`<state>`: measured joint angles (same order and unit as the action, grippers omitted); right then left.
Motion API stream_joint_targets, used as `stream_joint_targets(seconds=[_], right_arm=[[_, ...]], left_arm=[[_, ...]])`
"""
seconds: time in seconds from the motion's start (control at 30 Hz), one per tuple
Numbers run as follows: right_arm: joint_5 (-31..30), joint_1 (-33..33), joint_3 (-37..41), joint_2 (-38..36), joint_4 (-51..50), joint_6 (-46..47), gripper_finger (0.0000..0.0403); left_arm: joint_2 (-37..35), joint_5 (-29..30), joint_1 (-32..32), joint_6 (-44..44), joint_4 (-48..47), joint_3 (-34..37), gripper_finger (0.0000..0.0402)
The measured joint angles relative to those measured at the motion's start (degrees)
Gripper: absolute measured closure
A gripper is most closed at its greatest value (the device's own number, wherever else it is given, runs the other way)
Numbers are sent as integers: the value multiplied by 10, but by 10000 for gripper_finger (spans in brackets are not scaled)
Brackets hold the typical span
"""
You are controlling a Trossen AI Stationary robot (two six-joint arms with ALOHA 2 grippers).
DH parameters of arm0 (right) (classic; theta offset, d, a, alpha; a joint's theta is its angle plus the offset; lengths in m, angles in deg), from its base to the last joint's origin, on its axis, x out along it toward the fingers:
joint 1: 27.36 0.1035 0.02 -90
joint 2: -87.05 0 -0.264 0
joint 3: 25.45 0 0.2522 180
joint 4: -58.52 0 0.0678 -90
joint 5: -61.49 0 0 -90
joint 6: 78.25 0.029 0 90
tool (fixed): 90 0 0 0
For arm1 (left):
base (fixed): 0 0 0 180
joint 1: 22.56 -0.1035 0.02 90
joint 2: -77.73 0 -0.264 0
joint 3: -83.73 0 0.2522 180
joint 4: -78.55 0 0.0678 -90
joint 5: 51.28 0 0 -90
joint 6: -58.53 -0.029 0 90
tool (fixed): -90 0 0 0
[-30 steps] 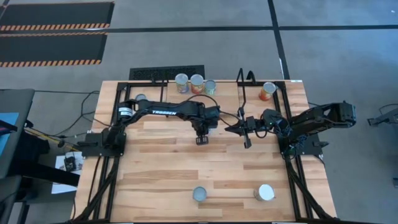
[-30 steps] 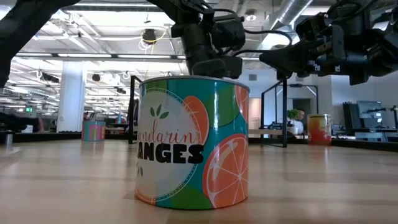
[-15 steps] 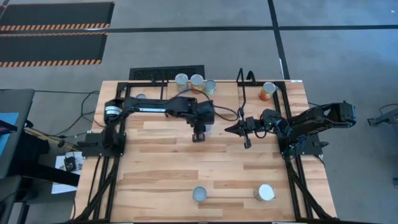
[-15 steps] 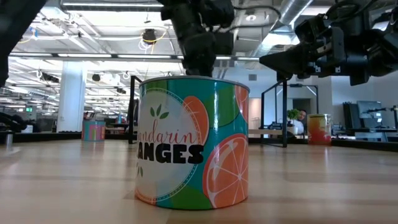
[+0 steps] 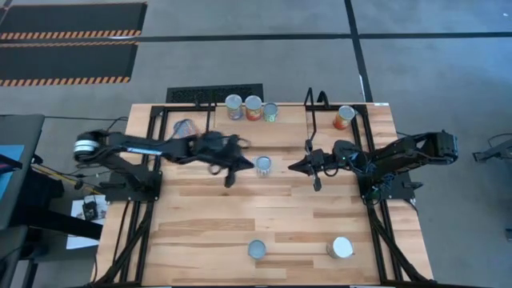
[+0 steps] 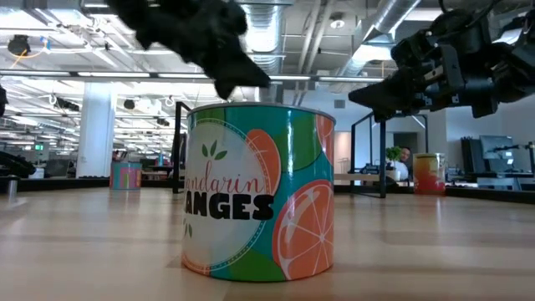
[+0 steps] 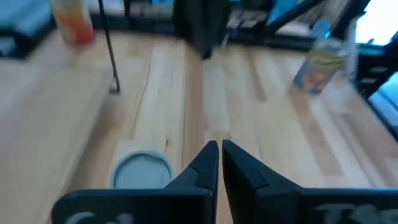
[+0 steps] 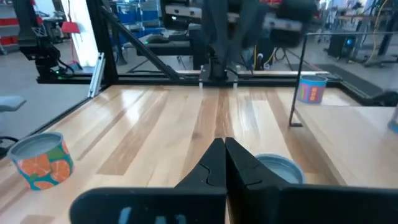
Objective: Pick and place cans onto a shelf
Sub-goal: Put the canned carrots on the shelf
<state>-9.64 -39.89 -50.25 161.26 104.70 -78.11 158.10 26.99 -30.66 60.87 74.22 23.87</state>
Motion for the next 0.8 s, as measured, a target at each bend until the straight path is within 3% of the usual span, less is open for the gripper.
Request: stream_joint_targets(seconds=[0.17, 0.27, 0.4, 0.63, 0.7, 0.8], right_arm=[[-13, 21, -61, 0, -104, 10, 396], [-41, 47, -103, 0, -174, -4, 396], [-109, 70, -158, 0, -268, 8, 381], [-208, 108, -251, 0, -439, 21, 307], [-224, 121, -274, 0, -471, 1, 314], [-249, 134, -299, 0, -495, -21, 376]], left_arm=[[-107, -1, -4, -5, 184, 153, 400], [-168, 0, -12, 1, 242, 224, 400], [-252, 0, -22, -6, 238, 279, 401], [-374, 0, -44, -54, 221, 332, 401], [-400, 0, -54, -55, 207, 346, 401], [-427, 0, -69, -57, 200, 358, 401]])
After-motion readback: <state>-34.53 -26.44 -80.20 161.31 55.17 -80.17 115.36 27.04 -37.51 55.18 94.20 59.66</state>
